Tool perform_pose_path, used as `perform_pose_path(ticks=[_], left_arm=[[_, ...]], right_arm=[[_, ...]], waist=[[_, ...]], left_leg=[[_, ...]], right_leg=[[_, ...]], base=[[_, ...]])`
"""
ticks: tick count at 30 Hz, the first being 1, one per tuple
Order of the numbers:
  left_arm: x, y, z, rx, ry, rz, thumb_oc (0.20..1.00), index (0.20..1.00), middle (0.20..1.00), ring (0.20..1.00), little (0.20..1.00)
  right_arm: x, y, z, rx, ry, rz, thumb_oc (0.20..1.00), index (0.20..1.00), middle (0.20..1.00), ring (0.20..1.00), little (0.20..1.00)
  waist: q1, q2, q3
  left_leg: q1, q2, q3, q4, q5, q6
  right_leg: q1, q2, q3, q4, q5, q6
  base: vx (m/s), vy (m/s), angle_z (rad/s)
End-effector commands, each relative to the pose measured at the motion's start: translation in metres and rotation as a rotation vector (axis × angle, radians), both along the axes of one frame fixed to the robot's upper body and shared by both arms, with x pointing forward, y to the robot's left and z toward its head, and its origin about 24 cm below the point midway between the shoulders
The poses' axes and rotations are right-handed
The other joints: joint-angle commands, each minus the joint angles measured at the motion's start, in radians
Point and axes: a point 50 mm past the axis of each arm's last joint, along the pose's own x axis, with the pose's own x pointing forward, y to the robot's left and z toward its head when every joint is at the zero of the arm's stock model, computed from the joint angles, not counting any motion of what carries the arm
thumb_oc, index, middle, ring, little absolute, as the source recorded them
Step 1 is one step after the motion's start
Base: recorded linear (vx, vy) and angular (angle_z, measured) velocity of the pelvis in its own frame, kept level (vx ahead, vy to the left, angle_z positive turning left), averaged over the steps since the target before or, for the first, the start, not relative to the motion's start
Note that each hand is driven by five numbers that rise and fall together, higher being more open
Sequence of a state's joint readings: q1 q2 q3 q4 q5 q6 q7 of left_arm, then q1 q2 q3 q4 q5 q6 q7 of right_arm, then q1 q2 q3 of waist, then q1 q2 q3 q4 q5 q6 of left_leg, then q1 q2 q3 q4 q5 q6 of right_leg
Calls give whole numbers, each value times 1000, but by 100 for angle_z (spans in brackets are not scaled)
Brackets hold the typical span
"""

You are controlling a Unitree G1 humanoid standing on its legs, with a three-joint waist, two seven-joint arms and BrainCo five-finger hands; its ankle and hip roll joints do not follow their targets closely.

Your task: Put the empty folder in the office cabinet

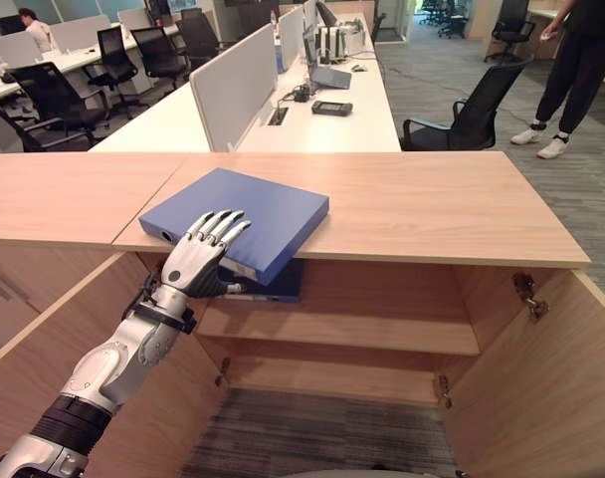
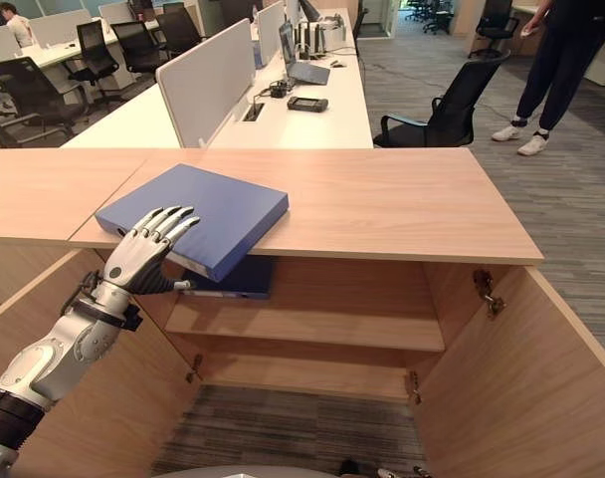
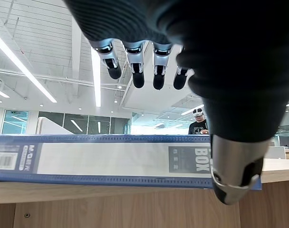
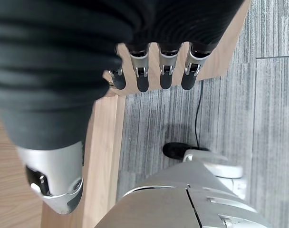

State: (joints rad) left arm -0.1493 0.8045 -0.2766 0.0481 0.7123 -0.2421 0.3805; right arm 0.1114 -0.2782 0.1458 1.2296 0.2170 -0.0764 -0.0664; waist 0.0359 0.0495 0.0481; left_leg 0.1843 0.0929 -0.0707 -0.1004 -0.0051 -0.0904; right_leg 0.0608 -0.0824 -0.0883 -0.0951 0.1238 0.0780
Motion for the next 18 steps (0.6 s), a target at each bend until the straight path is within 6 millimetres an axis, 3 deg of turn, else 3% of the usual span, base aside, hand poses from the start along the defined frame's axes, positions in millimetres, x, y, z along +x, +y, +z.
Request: perform_pose_path(ticks=[1,11,18], left_arm=[[12,6,20,31,-66,6,1000,1000,1000,1000,1000],[25,22,30,246,-129,73,1000,1000,1000,1000,1000],[30,18,26,297,-112,62,1000,1000,1000,1000,1000]], right_arm=[[18,-7,3,-16,-45,-39,1000,1000,1000,1000,1000],[18,-11,4,-27,-36,-38,1000,1000,1000,1000,1000],[19,-14,6,-33,-46,-68,1000,1000,1000,1000,1000]], waist=[[-15,-15,38],[-20,-14,37],[-26,-13,37]], left_leg=[[-13,-12,30,13,-31,-18],[-18,-13,38,13,-30,-19],[-13,-10,45,13,-32,-19]], right_leg=[[107,-28,25,11,-169,82],[105,-30,27,11,-166,86],[104,-30,31,13,-167,87]], base=[[0,0,0],[-3,3,-2],[2,1,-1]])
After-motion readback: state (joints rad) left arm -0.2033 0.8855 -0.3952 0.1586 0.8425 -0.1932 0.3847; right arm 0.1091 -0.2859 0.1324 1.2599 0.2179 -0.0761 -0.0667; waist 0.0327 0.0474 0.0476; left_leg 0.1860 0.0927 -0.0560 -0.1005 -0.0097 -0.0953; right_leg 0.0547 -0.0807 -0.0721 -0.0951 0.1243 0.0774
